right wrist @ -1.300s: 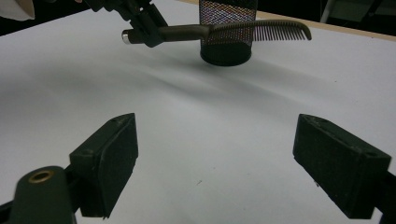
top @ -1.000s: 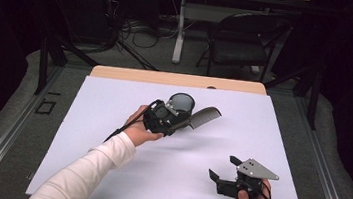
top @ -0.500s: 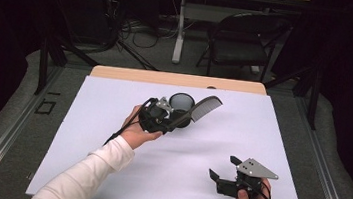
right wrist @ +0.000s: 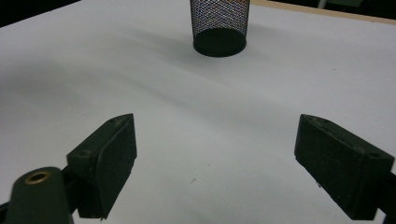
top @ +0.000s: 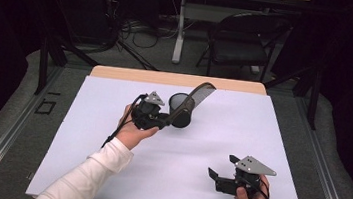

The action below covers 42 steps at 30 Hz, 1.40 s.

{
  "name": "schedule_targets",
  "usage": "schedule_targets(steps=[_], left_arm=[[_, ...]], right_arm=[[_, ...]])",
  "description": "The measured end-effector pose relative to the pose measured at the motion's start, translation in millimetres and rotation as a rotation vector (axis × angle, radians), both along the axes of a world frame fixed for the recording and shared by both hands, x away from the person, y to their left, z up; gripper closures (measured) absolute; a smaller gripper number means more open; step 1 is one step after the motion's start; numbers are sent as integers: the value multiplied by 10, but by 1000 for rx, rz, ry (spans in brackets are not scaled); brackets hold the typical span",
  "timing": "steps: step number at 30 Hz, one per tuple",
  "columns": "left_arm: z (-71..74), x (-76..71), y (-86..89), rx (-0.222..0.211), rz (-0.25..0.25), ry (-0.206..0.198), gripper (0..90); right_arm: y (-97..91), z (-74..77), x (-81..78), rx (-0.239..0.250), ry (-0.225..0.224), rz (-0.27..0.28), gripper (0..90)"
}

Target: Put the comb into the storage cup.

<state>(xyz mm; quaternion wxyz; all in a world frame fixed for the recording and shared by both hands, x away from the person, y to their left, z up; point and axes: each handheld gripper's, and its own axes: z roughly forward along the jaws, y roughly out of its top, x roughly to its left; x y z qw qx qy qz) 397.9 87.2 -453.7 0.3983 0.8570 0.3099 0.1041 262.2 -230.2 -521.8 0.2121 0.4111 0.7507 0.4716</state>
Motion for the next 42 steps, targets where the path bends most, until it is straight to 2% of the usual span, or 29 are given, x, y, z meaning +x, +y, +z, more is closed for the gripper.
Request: schedule_targets(steps=[1, 4, 7, 9, 17, 22, 26, 30, 39, 42], left_arm=[[0, 0, 0, 0, 0, 0, 729], [19, -43, 26, -41, 15, -6, 729], [43, -99, 37, -49, 25, -41, 729], [49, -162, 49, -80, 34, -63, 729], [9, -267, 99, -107, 68, -116, 729], [-5, -330, 165, -132, 88, -146, 730], [-28, -372, 224, -165, 108, -154, 729], [-80, -421, 295, -203, 137, -169, 729], [-123, -458, 354, -212, 159, -183, 730], [-135, -464, 347, -203, 158, -189, 729]], right_arm=[[0, 0, 0, 0, 0, 0, 114], [11, 11, 24, 13, 11, 4, 106], [30, 23, 54, 26, 16, 16, 81], [58, 37, 80, 18, 35, 16, 74], [133, 63, 164, 13, 87, 9, 22], [170, 115, 222, 9, 104, -5, 22], [211, 176, 309, 31, 122, -8, 50], [255, 228, 385, 16, 114, 0, 76], [355, 283, 533, 10, 134, 7, 112], [375, 294, 597, 39, 146, 4, 145]])
